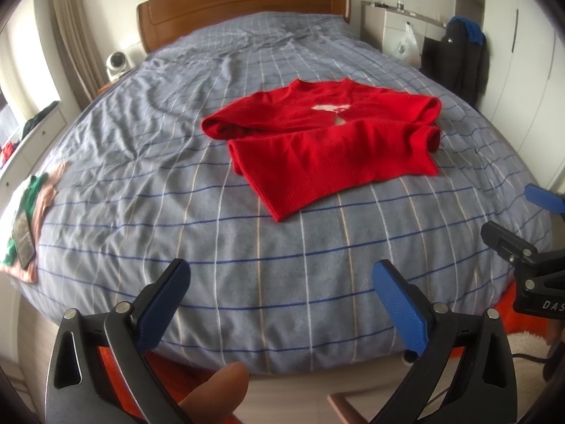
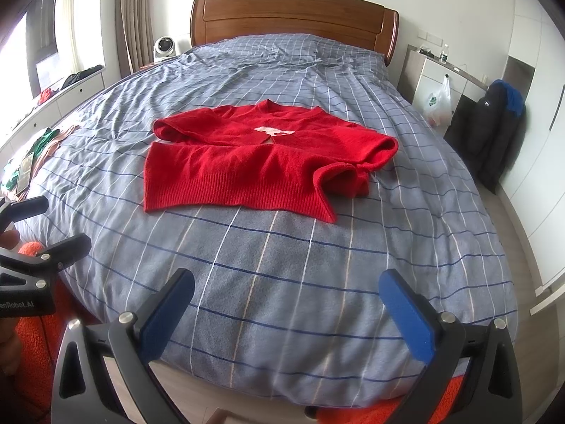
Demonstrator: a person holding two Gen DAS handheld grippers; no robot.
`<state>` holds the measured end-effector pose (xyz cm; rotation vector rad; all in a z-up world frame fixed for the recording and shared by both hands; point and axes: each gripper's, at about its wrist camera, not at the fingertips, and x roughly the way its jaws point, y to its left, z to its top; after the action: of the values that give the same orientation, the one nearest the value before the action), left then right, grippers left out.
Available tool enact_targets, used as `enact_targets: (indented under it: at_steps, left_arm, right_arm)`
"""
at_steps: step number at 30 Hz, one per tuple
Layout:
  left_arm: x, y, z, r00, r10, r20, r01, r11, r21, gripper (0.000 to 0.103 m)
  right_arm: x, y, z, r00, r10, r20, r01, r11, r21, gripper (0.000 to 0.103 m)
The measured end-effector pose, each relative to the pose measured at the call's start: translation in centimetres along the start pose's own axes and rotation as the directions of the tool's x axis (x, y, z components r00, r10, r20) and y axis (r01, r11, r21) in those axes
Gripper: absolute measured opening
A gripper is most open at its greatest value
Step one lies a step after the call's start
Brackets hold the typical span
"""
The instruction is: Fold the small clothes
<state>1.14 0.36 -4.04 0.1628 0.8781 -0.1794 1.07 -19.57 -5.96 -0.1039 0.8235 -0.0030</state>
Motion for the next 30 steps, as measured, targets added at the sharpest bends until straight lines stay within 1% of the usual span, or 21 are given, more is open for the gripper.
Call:
enact_targets:
  at_steps: [30]
  left_arm:
    - [-0.02,0.22,0.02,1.000,-0.004,-0.004,0.004,1.000,-0.004,0.103]
  right_arm:
    - [-0.17,0.02,-0.06,1.000,-0.008,-0.001,0.008,1.000,-0.002,0.103]
